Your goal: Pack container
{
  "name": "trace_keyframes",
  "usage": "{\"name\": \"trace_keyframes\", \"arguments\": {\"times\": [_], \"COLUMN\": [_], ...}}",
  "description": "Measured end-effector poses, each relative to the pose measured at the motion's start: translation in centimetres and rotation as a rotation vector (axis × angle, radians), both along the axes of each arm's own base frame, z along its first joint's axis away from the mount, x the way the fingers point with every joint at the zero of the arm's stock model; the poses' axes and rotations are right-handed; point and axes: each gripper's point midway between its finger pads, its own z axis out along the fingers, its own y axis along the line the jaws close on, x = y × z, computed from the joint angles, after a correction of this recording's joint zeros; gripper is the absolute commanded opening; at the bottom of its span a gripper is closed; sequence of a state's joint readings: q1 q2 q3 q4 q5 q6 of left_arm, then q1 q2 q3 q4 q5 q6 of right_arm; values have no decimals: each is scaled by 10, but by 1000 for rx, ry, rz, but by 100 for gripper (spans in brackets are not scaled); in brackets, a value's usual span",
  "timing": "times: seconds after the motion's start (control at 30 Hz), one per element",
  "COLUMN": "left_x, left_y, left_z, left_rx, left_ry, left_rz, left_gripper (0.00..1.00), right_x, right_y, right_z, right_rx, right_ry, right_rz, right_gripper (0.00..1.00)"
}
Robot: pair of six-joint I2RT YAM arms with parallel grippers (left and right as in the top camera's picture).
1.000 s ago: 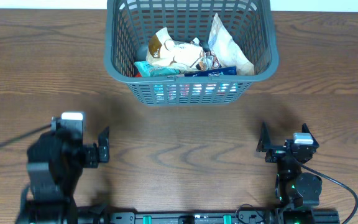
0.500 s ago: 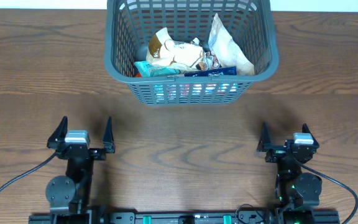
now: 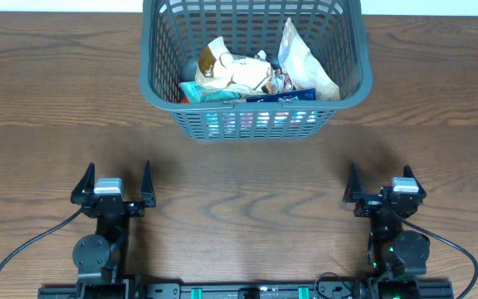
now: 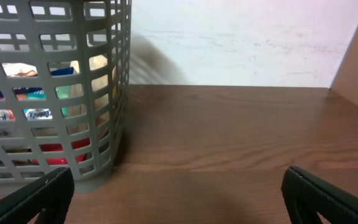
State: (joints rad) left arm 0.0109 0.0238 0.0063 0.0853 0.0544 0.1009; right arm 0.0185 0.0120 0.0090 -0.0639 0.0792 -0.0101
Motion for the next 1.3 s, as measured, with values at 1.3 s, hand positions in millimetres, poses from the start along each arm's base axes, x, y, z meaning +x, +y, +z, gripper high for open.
{"name": "trace_keyframes", "arguments": {"times": [1.3], "left_x": [-3], "left_y": [2], "left_z": [-20], "left_rx": [-46], "left_ry": [85], "left_rz": [12], "left_gripper": [99], "right_x": [0], "right_y": [0], "right_z": [0], "right_rx": [0], "right_ry": [0], "right_rz": [0], "right_gripper": [99]}}
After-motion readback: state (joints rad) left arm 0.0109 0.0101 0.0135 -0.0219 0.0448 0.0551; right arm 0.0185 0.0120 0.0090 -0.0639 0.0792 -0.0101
